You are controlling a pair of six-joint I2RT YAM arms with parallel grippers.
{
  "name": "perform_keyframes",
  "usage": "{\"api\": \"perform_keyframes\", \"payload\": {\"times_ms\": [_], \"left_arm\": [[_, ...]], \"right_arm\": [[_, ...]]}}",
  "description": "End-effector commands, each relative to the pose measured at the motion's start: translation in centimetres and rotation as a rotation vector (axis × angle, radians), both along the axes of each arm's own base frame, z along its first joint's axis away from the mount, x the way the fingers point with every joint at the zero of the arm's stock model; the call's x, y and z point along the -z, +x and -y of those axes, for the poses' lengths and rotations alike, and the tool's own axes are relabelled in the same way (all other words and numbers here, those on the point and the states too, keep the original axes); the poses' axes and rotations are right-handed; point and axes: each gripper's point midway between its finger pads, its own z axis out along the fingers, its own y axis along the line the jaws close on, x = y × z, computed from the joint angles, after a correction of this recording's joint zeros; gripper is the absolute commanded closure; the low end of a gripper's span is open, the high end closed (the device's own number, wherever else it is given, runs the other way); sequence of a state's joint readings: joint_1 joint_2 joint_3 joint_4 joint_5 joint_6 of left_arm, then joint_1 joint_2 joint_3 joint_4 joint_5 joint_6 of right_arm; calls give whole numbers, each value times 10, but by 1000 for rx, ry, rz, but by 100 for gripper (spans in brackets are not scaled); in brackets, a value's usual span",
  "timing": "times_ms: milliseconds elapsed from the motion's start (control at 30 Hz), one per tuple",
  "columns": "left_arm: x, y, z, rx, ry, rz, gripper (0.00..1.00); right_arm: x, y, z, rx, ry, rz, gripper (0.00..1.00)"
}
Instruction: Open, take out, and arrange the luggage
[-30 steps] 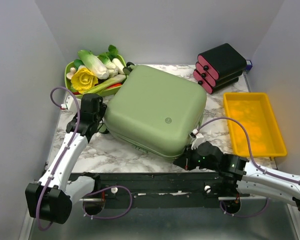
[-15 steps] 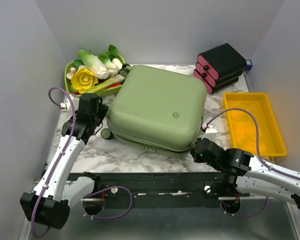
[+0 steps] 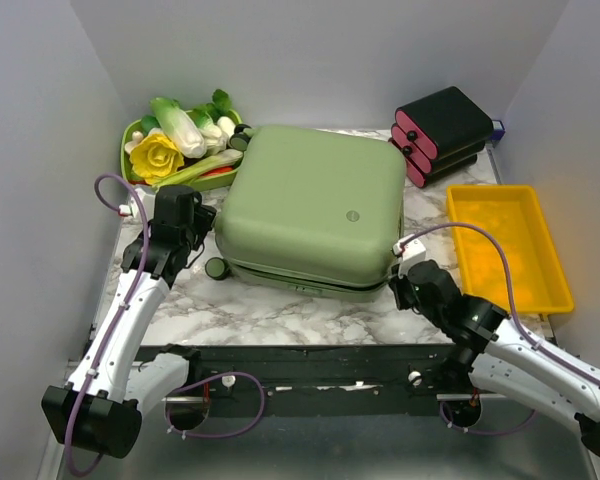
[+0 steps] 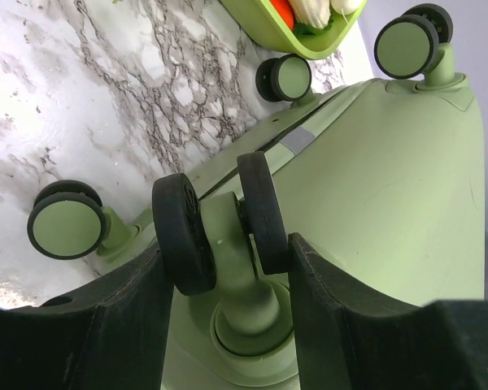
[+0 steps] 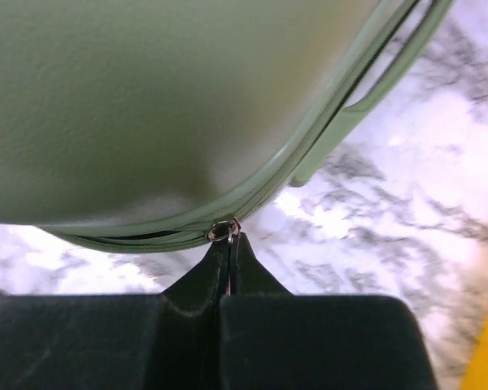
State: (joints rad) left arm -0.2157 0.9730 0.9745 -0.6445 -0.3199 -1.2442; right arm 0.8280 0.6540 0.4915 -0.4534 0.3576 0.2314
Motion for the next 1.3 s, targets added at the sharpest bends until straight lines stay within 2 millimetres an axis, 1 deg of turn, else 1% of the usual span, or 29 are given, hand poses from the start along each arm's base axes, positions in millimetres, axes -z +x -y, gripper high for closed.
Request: {"api": "perform_keyframes", "payload": {"times_ms": [0, 100, 133, 267, 300, 367, 400, 433, 467, 500, 533, 567, 633, 667, 700, 733, 767, 800, 833, 867, 967, 1000, 1033, 1100, 1133, 1167, 1200, 1233, 1267], "left_arm": [[-6, -7, -48, -86, 223, -3, 100], [1, -11, -47, -72, 225, -8, 100], [1, -11, -47, -73, 224, -9, 100], [-2, -13, -50, -75, 247, -9, 100], [-2, -13, -53, -81, 257, -14, 100], [-1, -13, -52, -75, 261, -20, 100], [0, -13, -52, -71, 261, -20, 100], [0, -13, -51, -65, 261, -20, 100], [2, -13, -51, -63, 261, -23, 100], [2, -13, -51, -64, 262, -22, 100], [2, -12, -52, -62, 267, -21, 100], [3, -13, -52, -63, 268, -24, 100], [4, -13, -53, -61, 274, -27, 100], [4, -13, -54, -61, 279, -31, 100], [4, -14, -55, -62, 282, -34, 100], [5, -14, -56, -62, 284, -35, 100], [5, -14, -56, -58, 285, -33, 100], [6, -14, -56, -57, 286, -35, 100], [7, -14, -56, -57, 284, -37, 100], [7, -14, -56, -53, 284, -37, 100], [10, -13, -53, -31, 282, -35, 100], [11, -11, -47, 5, 271, -29, 100], [10, -7, -43, 25, 263, -8, 100], [12, -1, -32, 89, 251, 16, 100], [13, 4, -23, 136, 236, 37, 100], [17, 7, -19, 156, 233, 32, 100], [20, 10, -17, 166, 229, 29, 100], [18, 17, -11, 196, 225, 50, 100], [26, 23, -8, 209, 223, 31, 100]], "right_arm": [[-43, 50, 33, 150, -190, 281, 99], [-52, 55, 54, 272, -238, 310, 99], [-53, 56, 57, 279, -246, 312, 99], [-47, 63, 82, 366, -284, 295, 99], [-44, 65, 78, 349, -256, 283, 99], [-56, 77, 75, 346, -187, 324, 99], [-55, 80, 68, 291, -184, 342, 99], [-72, 90, 61, 278, -131, 416, 99], [-78, 96, 64, 280, -128, 449, 99], [-80, 101, 62, 243, -138, 478, 99], [-97, 108, 59, 238, -102, 545, 99], [-99, 113, 63, 235, -105, 563, 99], [-113, 121, 58, 184, -98, 647, 99], [-114, 126, 67, 199, -110, 658, 99], [-112, 131, 66, 169, -117, 659, 99], [-119, 136, 70, 182, -110, 685, 99], [-122, 142, 86, 225, -119, 688, 99], [-115, 150, 87, 214, -125, 664, 99], [-117, 154, 92, 227, -132, 666, 99], [-126, 160, 99, 248, -140, 682, 99], [-128, 170, 93, 190, -186, 692, 99], [-136, 171, 79, 113, -162, 704, 99], [-133, 166, 74, 89, -139, 666, 99], [-131, 151, 49, -34, -38, 626, 99], [-126, 143, 44, -54, 1, 601, 99], [-135, 130, 42, -58, 46, 633, 99], [-137, 120, 39, -48, 122, 629, 99], [-118, 111, 41, -35, 140, 592, 99], [-125, 99, 40, -36, 165, 621, 99]]}}
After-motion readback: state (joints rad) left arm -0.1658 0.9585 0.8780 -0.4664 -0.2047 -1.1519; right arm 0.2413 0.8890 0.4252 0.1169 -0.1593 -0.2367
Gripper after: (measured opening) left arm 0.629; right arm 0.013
